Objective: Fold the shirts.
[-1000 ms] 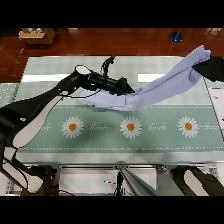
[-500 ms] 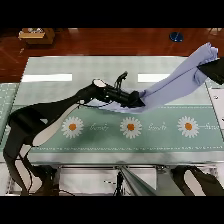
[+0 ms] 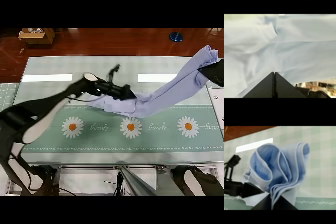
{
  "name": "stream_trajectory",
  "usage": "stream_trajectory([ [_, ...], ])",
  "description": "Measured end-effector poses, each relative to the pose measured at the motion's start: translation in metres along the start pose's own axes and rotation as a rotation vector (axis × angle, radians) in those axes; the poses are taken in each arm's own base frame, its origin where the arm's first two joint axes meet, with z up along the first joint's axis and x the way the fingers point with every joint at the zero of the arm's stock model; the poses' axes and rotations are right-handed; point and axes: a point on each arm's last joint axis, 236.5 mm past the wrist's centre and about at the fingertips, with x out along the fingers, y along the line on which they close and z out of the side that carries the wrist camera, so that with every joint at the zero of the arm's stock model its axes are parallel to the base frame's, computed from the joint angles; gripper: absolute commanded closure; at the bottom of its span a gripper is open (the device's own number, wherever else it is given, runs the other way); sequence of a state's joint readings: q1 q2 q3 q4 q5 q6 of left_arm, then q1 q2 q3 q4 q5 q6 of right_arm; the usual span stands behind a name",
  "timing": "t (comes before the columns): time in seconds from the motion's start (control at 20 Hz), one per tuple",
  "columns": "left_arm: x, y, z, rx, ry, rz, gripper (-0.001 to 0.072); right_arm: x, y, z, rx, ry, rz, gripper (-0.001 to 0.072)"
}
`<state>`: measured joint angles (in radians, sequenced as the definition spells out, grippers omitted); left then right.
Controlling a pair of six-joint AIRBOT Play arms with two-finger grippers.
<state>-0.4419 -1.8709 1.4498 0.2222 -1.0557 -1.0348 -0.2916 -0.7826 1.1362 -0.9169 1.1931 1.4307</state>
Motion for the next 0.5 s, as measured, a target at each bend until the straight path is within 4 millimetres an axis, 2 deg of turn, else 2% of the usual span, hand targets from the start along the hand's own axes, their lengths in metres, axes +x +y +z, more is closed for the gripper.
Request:
stream_trajectory([
  [0.1,-0.061,-0.004,0.03,0.036,-0.074,0.013,0.0689,0.001,-0.002,-0.001,-0.004,0.005,-0.005,0.0693],
  [0.2,-0.134,-0.017,0.061,0.085,-0.188,0.027,0.0689,0.005,-0.005,-0.004,-0.008,0.022,-0.007,0.0693],
  [0.3,-0.205,-0.027,0.079,0.129,-0.298,0.063,0.0689,0.014,-0.004,-0.007,-0.012,0.047,0.003,0.0693],
  [0.45,-0.302,-0.043,0.083,0.187,-0.437,0.13,0.0689,0.039,0.013,-0.015,-0.044,0.093,0.052,0.0693],
  [0.5,-0.327,-0.047,0.08,0.199,-0.47,0.152,0.0689,0.052,0.022,-0.018,-0.061,0.108,0.073,0.0694],
])
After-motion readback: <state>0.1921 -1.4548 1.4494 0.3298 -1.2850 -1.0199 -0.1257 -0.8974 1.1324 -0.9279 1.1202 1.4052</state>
